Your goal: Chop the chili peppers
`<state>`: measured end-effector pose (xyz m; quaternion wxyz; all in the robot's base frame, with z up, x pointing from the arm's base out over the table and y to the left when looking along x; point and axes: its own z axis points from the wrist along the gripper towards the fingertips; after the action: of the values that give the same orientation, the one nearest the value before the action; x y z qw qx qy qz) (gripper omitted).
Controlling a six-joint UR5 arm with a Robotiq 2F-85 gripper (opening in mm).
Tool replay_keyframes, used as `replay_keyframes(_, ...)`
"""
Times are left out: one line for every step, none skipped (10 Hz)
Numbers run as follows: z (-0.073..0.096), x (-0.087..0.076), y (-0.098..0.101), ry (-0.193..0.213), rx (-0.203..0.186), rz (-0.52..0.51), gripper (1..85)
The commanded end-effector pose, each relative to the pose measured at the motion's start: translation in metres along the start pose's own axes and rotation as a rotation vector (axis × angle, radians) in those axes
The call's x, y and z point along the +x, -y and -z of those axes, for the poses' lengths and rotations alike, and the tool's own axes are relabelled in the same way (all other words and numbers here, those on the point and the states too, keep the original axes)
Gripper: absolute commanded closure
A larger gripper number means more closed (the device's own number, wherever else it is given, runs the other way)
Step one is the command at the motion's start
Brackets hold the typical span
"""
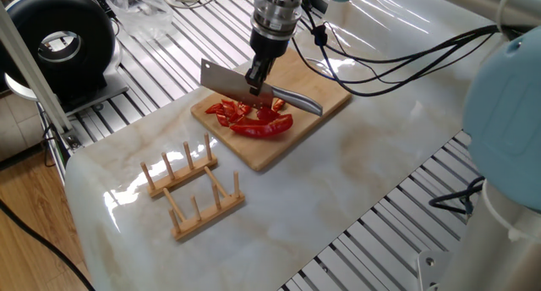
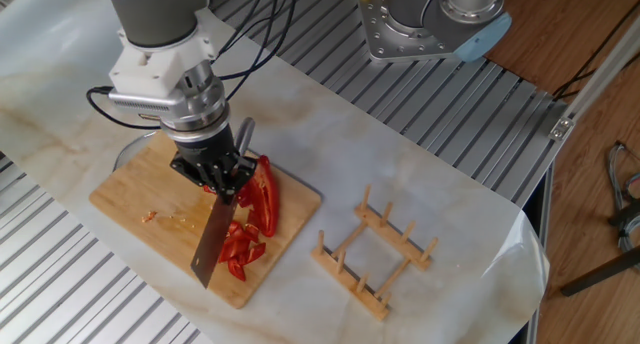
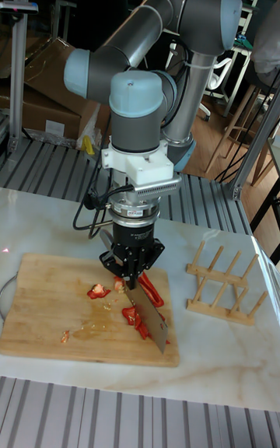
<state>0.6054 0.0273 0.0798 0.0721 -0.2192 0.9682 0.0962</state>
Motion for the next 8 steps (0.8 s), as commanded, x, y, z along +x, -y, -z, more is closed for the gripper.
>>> replay_keyframes(0.002,-0.003,-0.009,0.008,-0.035,-0.025,84.3)
replay_keyframes(0.003,-0.003,-0.012,0.002,-0.048,-0.035,84.3)
replay_keyframes(0.005,-0.004,-0.014,0.0,-0.054,-0.04,84.3)
replay_keyframes(0.007,-0.006,-0.017,-0.005,-0.06,-0.045,84.3)
replay_keyframes(0.01,-0.007,-0.02,-0.008,-0.066,-0.051,84.3)
replay_keyframes(0.014,-0.008,-0.025,-0.015,-0.074,-0.061,84.3)
replay_keyframes(0.016,-0.01,-0.03,-0.016,-0.087,-0.072,84.3)
replay_keyframes(0.018,-0.013,-0.037,-0.018,-0.11,-0.09,84.3)
